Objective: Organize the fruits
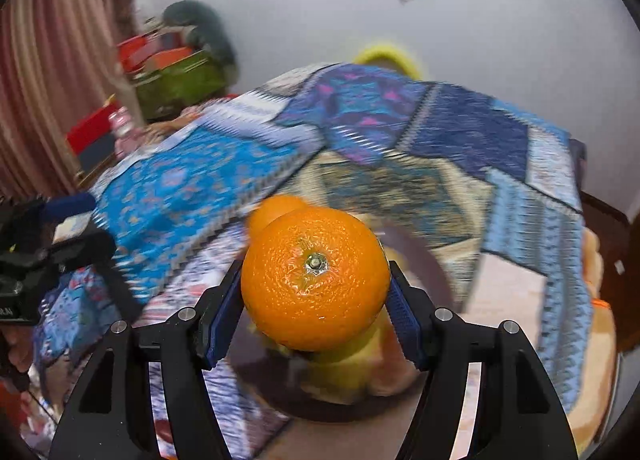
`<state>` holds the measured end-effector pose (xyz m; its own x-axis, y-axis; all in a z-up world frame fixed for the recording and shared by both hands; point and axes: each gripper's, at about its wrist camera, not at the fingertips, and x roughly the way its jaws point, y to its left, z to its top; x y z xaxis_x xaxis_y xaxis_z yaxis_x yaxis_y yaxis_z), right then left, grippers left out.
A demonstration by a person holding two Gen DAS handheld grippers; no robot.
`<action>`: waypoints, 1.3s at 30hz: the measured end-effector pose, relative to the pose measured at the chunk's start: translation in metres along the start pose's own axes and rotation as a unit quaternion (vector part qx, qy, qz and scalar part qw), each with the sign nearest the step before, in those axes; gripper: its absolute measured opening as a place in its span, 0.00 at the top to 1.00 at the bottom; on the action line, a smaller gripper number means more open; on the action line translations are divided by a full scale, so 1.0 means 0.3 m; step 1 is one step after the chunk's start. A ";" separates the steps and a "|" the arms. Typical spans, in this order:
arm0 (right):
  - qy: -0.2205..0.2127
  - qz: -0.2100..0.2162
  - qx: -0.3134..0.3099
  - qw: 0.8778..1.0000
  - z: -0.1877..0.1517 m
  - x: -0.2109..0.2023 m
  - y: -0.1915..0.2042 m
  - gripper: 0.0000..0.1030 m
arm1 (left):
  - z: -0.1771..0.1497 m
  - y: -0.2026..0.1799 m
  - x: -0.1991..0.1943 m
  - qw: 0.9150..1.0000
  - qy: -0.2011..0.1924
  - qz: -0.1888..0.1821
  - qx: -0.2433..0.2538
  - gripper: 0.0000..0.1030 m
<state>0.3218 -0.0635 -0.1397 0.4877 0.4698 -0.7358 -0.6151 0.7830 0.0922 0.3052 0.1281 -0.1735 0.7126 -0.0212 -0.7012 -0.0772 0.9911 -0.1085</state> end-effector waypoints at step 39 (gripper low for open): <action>0.052 0.019 -0.068 0.996 -0.054 0.154 0.163 0.38 | -0.053 0.055 0.117 0.999 0.032 0.014 -0.017 0.17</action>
<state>0.3043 -0.0101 -0.1802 0.4002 0.4481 -0.7994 -0.7137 0.6996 0.0348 0.3179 0.1416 -0.2112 0.6641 -0.0039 -0.7476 -0.1208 0.9863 -0.1125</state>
